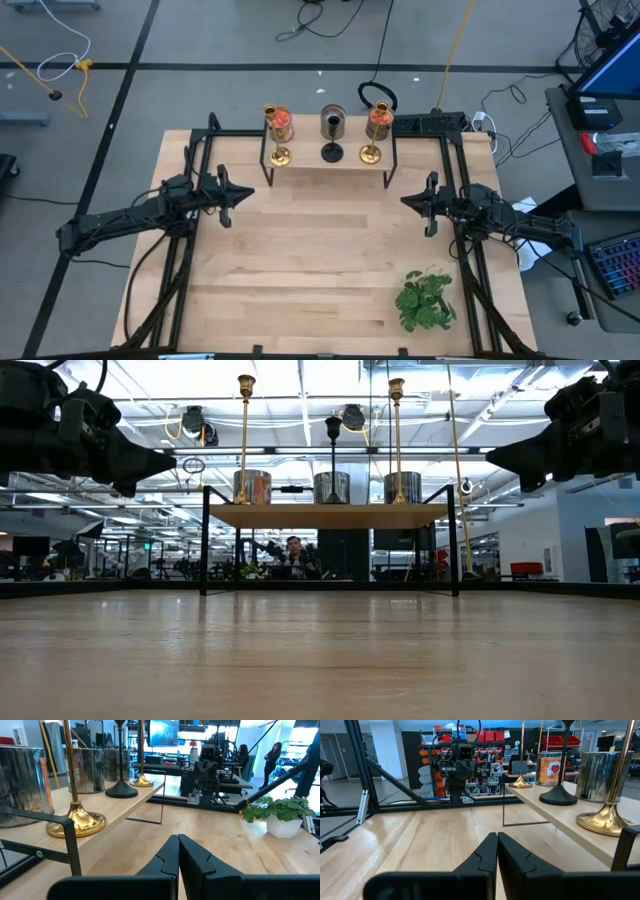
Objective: Pick & Place candle stick holders
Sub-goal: Return to Home Position
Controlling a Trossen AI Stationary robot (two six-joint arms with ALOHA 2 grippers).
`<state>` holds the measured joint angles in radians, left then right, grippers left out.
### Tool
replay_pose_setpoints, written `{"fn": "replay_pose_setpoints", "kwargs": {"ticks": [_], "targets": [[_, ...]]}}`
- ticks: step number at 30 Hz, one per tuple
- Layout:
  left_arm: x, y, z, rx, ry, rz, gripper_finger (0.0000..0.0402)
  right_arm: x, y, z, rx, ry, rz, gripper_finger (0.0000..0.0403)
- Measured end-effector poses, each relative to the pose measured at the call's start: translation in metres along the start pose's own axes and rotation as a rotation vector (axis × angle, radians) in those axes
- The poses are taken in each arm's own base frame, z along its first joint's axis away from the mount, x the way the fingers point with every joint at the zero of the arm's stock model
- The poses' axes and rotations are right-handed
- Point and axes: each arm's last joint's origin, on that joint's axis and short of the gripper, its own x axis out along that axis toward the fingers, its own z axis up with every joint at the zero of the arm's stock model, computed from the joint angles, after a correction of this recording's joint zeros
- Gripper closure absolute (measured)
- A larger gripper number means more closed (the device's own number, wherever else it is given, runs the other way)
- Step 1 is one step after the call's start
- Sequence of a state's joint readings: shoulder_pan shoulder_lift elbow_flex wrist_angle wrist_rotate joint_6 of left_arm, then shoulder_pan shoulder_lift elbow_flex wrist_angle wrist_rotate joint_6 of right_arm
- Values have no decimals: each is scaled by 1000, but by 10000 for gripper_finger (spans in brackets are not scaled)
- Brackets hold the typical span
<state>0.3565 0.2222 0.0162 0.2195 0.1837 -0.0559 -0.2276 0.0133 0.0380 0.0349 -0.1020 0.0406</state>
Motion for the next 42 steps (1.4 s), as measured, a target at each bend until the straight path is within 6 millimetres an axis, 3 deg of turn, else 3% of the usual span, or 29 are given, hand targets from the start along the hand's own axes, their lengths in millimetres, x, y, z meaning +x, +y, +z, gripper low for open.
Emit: {"fn": "replay_pose_setpoints", "kwargs": {"ticks": [7,42], "targets": [[0,0,0,-1,-1,0,365,0,0,0,0,0,0,396],[1,-12,-1,-4,12,-111,371,0,0,0,0,0,0,388]]}}
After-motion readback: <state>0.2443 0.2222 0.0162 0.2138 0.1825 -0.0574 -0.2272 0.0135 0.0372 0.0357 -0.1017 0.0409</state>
